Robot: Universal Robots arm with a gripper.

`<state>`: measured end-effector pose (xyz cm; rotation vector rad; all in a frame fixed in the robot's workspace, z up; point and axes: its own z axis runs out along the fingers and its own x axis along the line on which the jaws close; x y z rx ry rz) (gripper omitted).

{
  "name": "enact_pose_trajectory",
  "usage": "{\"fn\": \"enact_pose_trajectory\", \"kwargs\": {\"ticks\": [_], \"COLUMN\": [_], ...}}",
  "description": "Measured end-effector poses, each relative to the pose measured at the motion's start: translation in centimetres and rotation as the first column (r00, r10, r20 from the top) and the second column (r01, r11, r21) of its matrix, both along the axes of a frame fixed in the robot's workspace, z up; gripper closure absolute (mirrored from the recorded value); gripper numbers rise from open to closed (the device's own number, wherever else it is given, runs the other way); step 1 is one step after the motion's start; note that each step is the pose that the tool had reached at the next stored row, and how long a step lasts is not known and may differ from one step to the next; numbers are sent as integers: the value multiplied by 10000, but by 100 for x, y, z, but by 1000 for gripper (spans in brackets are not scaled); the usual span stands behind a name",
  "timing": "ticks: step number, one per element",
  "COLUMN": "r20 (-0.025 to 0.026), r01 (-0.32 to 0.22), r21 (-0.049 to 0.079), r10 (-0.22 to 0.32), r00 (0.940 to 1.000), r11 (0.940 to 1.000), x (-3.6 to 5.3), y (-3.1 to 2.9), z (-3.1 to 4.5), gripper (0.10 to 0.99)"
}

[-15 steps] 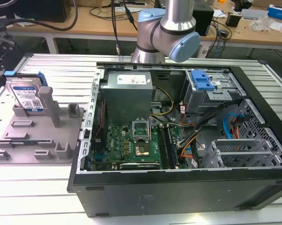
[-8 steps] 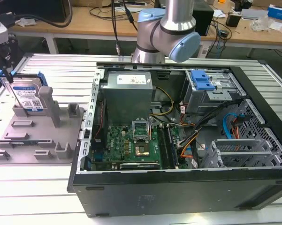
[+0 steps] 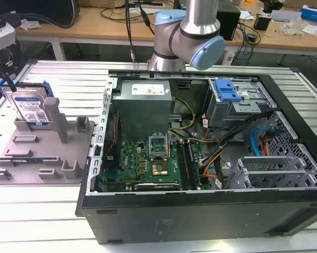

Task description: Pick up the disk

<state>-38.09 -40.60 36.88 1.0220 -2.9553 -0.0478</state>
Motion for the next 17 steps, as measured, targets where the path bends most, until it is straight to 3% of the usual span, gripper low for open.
{"fn": "enact_pose_trajectory", "kwargs": {"ticks": [5,10,11,14,15,17], "r20": [0,-1,-1,-2,-4,-8], "r01": [-1077,-2173,-2406,-3407,-3753,-4094], "r21": [-22,-23,-24,-29,-36,-43], "r10": [1077,2173,2406,3407,3753,4094], "r00": [9942,9761,9706,9402,9269,9123], "r11": [9942,9761,9706,9402,9269,9123], "x": [0,0,0,0,-1,0], "y": [0,0,0,0,0,0], "z": [-2,-5,-6,-9,-11,-13], "gripper": [545,545,545,545,545,545]}}
